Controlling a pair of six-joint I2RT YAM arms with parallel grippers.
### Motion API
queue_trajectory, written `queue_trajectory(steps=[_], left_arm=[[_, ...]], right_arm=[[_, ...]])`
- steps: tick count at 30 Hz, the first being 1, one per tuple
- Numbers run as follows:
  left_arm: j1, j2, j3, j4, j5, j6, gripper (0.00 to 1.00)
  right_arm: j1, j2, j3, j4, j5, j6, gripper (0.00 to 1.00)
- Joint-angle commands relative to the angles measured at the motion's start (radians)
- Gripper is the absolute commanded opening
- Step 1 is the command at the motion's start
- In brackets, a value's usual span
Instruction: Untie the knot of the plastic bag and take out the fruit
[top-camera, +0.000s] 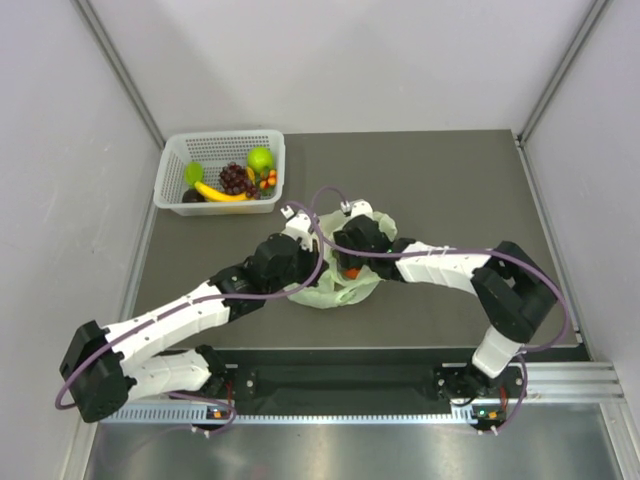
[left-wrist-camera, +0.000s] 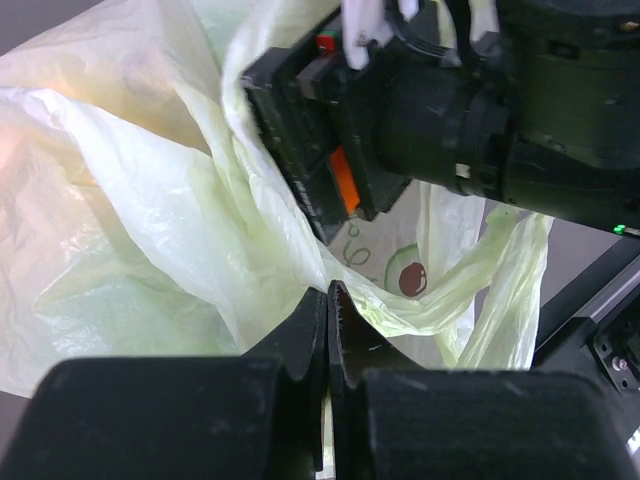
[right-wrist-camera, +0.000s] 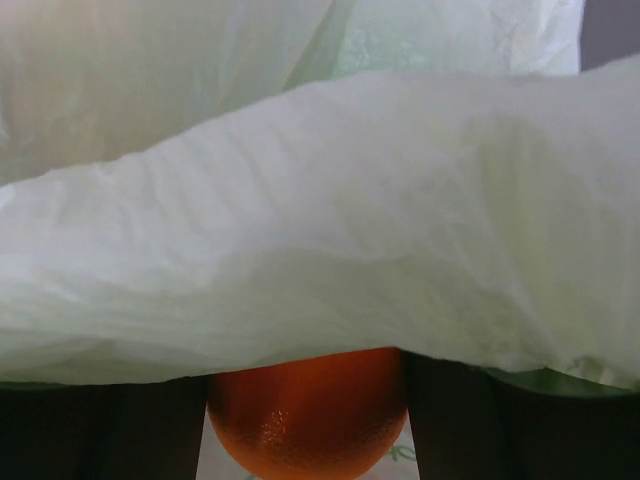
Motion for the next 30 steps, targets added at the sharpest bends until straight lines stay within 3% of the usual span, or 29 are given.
queue_trajectory(steps=[1,3,10,17,24,27,28,30], left_arm=[[-0.004,-0.043,-0.01,0.077,-0.016,-0.015,0.0],[-0.002,-0.05,-0.015,0.077,-0.023,-0.015,0.0],[-0.004,-0.049,-0.018,0.087,-0.046,-0.019,0.0],[-0.002,-0.049,0.032,0.089,-0.084,-0.012,0.0],[-0.004,-0.099,0.046,0.04,-0.099,-0.032,0.0],[-0.002,-0.128,0.031,0.02,-0.101,-0.05,0.04],[-0.004,-0.139,0.011,0.015,-0.107,-0.053,0.14],[-0.004,-0.173,-0.013,0.015,-0.119,-0.065,0.23]], right_arm=[[-0.016,-0.176,-0.06,-0.007,-0.028,0.005,0.2],[-0.023,-0.262,-0.094,-0.006,-0.109,0.004,0.15],[-0.092,-0.622,-0.209,-0.03,-0.389,0.05,0.18],[-0.168,-0.678,-0.23,-0.07,-0.757,0.107,0.2],[-0.209,-0.758,-0.165,0.017,-0.895,0.178,0.14],[-0.209,-0.75,-0.088,0.005,-0.912,0.169,0.08],[-0.212,-0.735,-0.026,-0.027,-0.901,0.152,0.06],[-0.218,-0.71,0.036,-0.039,-0.872,0.144,0.03]])
